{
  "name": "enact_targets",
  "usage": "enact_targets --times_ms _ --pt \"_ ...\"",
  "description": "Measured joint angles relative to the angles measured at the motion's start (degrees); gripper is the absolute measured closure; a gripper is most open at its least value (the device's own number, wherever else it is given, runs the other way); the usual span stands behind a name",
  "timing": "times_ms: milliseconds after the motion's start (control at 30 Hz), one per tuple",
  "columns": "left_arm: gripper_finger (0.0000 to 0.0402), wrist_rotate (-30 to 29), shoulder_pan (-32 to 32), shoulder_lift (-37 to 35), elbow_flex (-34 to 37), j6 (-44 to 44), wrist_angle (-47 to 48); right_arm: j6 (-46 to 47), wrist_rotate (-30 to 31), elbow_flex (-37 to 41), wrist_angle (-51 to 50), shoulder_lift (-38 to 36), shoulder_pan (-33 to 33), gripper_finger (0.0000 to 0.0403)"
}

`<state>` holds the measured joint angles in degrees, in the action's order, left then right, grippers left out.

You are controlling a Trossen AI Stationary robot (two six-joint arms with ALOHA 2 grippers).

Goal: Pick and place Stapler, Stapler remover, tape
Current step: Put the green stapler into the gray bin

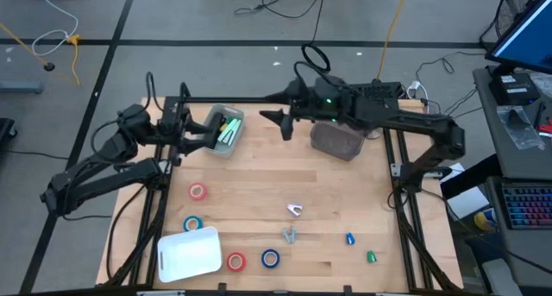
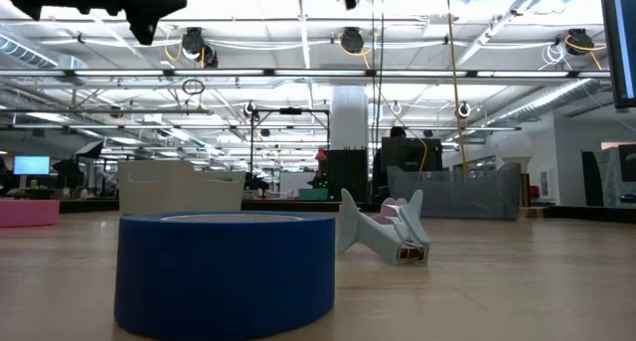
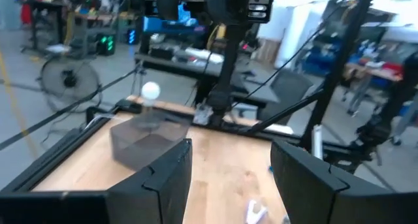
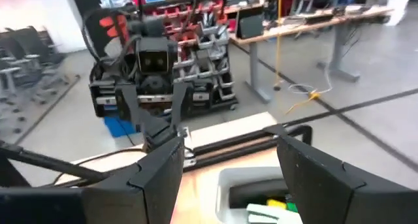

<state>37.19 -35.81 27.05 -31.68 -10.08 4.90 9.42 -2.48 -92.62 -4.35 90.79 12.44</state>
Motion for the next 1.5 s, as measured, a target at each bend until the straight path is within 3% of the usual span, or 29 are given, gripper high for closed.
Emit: enact_targets --times_ms 533,767,867,1267,1500 --pt "0.0195 5.42 2.06 -3.33 9.63 -5.36 -10.63 -1.00 16.49 0.11 -15.10 -6.33 -10.77 0.0161" --pt "0.0195 4.47 3.39 -7.92 16.33 -10.62 -17.07 -0.13 20.45 5.32 -12.01 -8.20 -13.26 0.0161" --pt "0.0195 4.71 3.39 -10.25 18.20 -11.44 -17.03 0.62 20.48 11.06 -8.18 -10.43 -14.47 0.0164" --pt "0.0195 8.55 3.39 -16.52 21.06 -11.42 -14.95 -0.06 20.44 45.95 24.28 -25.80 -21.53 0.0165" --pt "0.0195 7.85 3.39 -17.10 21.06 -13.03 -15.05 -0.03 20.44 59.53 33.15 -33.68 -26.20 0.0162"
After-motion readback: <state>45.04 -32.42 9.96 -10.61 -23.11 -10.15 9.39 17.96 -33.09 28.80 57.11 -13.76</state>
